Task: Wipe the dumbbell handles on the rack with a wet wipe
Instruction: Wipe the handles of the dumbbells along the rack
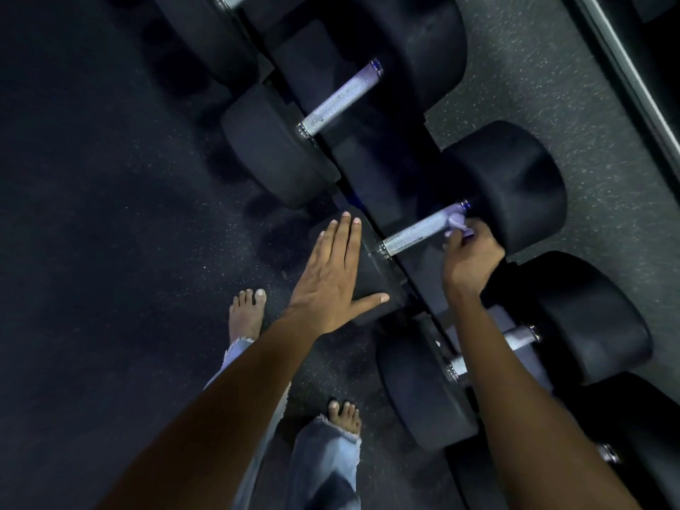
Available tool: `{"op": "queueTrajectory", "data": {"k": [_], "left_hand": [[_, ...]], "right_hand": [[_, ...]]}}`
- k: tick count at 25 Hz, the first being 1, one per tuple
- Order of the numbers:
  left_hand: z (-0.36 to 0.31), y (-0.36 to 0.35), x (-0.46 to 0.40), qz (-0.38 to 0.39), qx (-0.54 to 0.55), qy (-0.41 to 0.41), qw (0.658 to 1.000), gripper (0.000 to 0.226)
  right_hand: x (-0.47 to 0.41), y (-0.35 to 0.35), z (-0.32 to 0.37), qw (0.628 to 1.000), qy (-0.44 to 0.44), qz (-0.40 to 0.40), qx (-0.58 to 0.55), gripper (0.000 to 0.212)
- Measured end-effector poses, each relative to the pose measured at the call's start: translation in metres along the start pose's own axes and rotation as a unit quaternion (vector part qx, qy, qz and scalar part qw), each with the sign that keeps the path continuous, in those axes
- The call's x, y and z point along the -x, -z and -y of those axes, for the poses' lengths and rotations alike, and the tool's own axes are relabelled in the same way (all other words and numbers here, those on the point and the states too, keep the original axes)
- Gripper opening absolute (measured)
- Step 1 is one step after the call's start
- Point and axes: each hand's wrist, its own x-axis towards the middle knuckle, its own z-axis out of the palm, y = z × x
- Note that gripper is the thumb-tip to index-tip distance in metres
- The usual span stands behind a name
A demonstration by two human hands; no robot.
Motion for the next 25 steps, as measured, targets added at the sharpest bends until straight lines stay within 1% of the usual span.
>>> {"op": "queueTrajectory", "data": {"k": [2,6,8,10,12,13,14,15,16,17,18,19,20,23,25], "left_hand": [[0.000,0.001,0.000,0.008,0.002,-0.001,1.000,0.112],[0.000,0.001,0.000,-0.005,0.000,-0.003,1.000,0.112],[0.000,-0.001,0.000,-0.003,0.006,-0.001,1.000,0.111],[-0.001,-0.001,0.000,-0.002,0.004,0.002,1.000,0.111],[-0.001,-0.001,0.000,-0.002,-0.002,0.002,1.000,0.112],[-0.001,-0.001,0.000,-0.002,0.001,0.002,1.000,0.112],[-0.001,0.000,0.000,-0.001,0.003,0.003,1.000,0.112],[-0.001,0.000,0.000,0.000,0.002,0.001,1.000,0.111],[-0.001,0.001,0.000,0.000,-0.002,0.000,1.000,0.111],[-0.001,0.001,0.000,0.001,-0.006,0.000,1.000,0.111],[0.000,0.001,0.000,0.002,-0.008,-0.001,1.000,0.111],[0.000,0.001,0.000,0.001,-0.008,-0.002,1.000,0.111],[0.000,0.000,0.000,-0.003,-0.008,-0.003,1.000,0.111],[0.001,-0.001,0.000,-0.013,-0.004,-0.004,1.000,0.111],[0.001,-0.002,0.000,-0.017,-0.004,-0.004,1.000,0.111]], "right_hand": [[0.000,0.002,0.004,1.000,-0.004,-0.005,0.024,0.022],[0.016,-0.002,0.006,0.998,-0.025,0.045,0.046,0.015],[0.027,-0.007,0.006,0.995,-0.030,0.089,0.025,0.010],[0.039,-0.014,0.008,0.988,-0.048,0.149,-0.011,0.002],[0.051,-0.020,0.008,0.977,-0.048,0.202,-0.039,0.007],[0.054,-0.020,0.007,0.975,-0.049,0.209,-0.050,0.008],[0.054,-0.018,0.008,0.978,-0.060,0.193,-0.059,0.006],[0.049,-0.020,0.005,0.982,-0.085,0.155,-0.065,0.006],[0.041,-0.020,0.003,0.982,-0.134,0.105,-0.085,0.010],[0.029,-0.022,0.000,0.966,-0.209,0.053,-0.145,0.013],[0.017,-0.023,0.000,0.926,-0.287,0.013,-0.244,0.016],[0.004,-0.024,-0.001,0.878,-0.345,-0.008,-0.332,0.021],[-0.007,-0.022,-0.001,0.840,-0.382,-0.014,-0.386,0.023],[-0.022,-0.023,0.003,0.777,-0.442,0.012,-0.448,0.018],[-0.022,-0.027,0.008,0.725,-0.464,0.054,-0.506,0.021]]}}
